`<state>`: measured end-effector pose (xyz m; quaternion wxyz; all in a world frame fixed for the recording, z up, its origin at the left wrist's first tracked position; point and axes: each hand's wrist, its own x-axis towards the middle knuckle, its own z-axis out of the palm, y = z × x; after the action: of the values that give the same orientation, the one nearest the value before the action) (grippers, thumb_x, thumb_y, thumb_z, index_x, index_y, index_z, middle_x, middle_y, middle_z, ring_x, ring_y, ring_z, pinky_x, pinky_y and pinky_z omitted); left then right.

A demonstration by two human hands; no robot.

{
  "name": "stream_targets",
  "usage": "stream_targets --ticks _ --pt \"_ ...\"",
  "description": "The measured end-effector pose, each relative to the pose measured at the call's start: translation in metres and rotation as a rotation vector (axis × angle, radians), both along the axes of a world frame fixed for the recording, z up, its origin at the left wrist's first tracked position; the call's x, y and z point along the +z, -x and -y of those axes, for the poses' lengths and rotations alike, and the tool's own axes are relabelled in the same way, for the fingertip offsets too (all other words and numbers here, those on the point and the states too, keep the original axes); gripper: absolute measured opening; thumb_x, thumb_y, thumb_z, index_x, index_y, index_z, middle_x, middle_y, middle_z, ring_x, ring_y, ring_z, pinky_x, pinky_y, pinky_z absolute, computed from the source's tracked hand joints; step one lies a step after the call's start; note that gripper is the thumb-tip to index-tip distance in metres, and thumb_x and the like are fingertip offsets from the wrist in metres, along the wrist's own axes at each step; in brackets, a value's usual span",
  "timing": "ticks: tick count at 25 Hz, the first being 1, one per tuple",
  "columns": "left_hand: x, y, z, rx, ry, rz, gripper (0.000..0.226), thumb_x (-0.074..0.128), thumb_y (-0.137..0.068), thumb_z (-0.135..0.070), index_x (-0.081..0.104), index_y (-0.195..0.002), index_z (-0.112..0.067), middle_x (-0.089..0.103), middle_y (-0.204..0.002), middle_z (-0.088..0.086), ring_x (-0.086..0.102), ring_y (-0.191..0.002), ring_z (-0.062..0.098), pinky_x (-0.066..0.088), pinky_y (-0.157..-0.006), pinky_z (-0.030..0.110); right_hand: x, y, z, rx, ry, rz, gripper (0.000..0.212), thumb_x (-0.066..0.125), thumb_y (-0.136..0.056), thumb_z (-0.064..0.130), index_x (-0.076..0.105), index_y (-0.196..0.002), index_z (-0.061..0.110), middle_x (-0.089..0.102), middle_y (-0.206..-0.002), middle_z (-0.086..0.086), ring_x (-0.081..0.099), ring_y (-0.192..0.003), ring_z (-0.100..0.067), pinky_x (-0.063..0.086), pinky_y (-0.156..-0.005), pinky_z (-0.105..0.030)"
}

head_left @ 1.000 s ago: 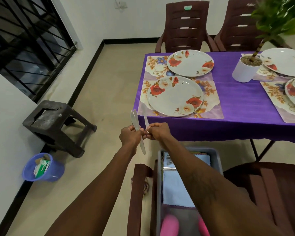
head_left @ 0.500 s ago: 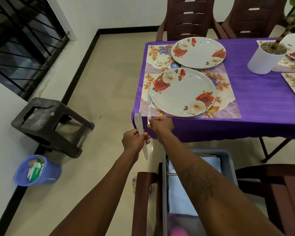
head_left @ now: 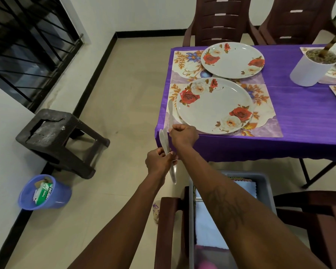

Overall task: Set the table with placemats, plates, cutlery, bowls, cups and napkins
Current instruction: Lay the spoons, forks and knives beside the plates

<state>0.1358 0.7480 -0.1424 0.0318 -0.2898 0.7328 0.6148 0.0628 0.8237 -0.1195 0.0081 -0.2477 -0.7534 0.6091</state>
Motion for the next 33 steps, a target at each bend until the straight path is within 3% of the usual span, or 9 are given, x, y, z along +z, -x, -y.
stream_targets --ticks 3,6,10,15,18,23,26,30,33 --pt "-0.007 -0.001 0.004 0.005 -0.004 0.007 0.017 0.082 -0.086 -0.011 0.070 -0.092 -0.021 0.076 -0.091 0.003 0.077 -0.070 0.018 0.063 -0.065 0.028 -0.001 0.014 -0.001 -0.019 -0.006 0.051 0.015 0.081 -0.088 0.016 0.078 -0.102 0.013 0.066 -0.095 0.005 0.068 -0.096 -0.020 0.061 -0.088 -0.039" --pt "-0.009 0.000 0.008 0.009 -0.036 0.007 0.015 0.080 -0.089 -0.011 0.070 -0.100 -0.015 0.076 -0.090 0.003 0.077 -0.068 0.018 0.058 -0.061 0.021 -0.001 0.024 -0.004 -0.032 -0.024 0.078 0.011 0.082 -0.087 0.015 0.073 -0.092 0.017 0.058 -0.079 0.010 0.064 -0.085 -0.017 0.062 -0.080 -0.035" --pt "-0.004 0.005 0.012 0.034 -0.077 0.003 0.015 0.077 -0.090 -0.007 0.069 -0.102 -0.012 0.076 -0.091 0.007 0.077 -0.068 0.019 0.056 -0.057 0.018 0.000 0.031 -0.005 -0.029 -0.105 0.137 0.020 0.083 -0.086 0.018 0.068 -0.097 0.016 0.061 -0.088 0.004 0.062 -0.083 -0.017 0.061 -0.078 -0.031" --pt "0.003 0.003 0.012 0.028 -0.089 0.007 0.022 0.077 -0.090 -0.009 0.071 -0.111 -0.004 0.077 -0.095 0.009 0.078 -0.070 0.019 0.063 -0.064 0.025 0.000 0.016 -0.009 0.029 -0.047 0.130 0.020 0.081 -0.087 0.015 0.065 -0.077 0.021 0.062 -0.077 0.008 0.065 -0.070 -0.013 0.061 -0.070 -0.025" --pt "0.013 -0.004 0.009 0.034 -0.107 0.018 0.018 0.075 -0.093 -0.011 0.074 -0.109 -0.004 0.078 -0.092 0.010 0.078 -0.073 0.021 0.066 -0.072 0.035 0.006 -0.012 -0.015 0.051 0.076 0.108 0.010 0.077 -0.091 0.018 0.072 -0.082 0.016 0.075 -0.079 -0.001 0.073 -0.064 -0.011 0.060 -0.061 -0.020" --pt "0.054 -0.038 0.001 -0.048 -0.104 0.003 0.012 0.073 -0.096 -0.018 0.076 -0.105 -0.012 0.079 -0.091 0.008 0.078 -0.079 0.026 0.066 -0.075 0.045 0.024 -0.086 -0.032 0.253 0.284 0.179 0.026 0.069 -0.098 0.034 0.078 -0.094 0.010 0.076 -0.075 -0.004 0.074 -0.064 -0.016 0.059 -0.061 -0.027" --pt "0.084 -0.075 0.002 -0.105 -0.073 0.021 0.014 0.074 -0.095 -0.023 0.076 -0.105 -0.014 0.079 -0.100 0.008 0.078 -0.085 0.028 0.065 -0.079 0.047 0.049 -0.130 -0.041 0.316 0.381 0.165 0.018 0.068 -0.099 0.025 0.078 -0.099 0.009 0.079 -0.087 -0.009 0.078 -0.075 -0.022 0.061 -0.062 -0.029" --pt "0.132 -0.140 0.005 -0.120 -0.196 0.043 0.013 0.067 -0.098 -0.006 0.073 -0.108 0.000 0.079 -0.093 0.014 0.079 -0.083 0.029 0.065 -0.070 0.040 0.093 -0.188 -0.046 0.371 0.392 0.168 0.013 0.071 -0.097 0.016 0.077 -0.104 0.007 0.078 -0.089 -0.015 0.075 -0.069 -0.022 0.065 -0.069 -0.041" --pt "0.166 -0.182 0.009 -0.120 -0.282 0.030 0.013 0.062 -0.100 -0.002 0.071 -0.108 0.001 0.080 -0.089 0.012 0.079 -0.085 0.029 0.063 -0.064 0.035 0.126 -0.224 -0.043 0.399 0.395 0.156 0.012 0.071 -0.096 0.011 0.076 -0.102 0.002 0.076 -0.084 -0.015 0.073 -0.061 -0.021 0.064 -0.060 -0.037"
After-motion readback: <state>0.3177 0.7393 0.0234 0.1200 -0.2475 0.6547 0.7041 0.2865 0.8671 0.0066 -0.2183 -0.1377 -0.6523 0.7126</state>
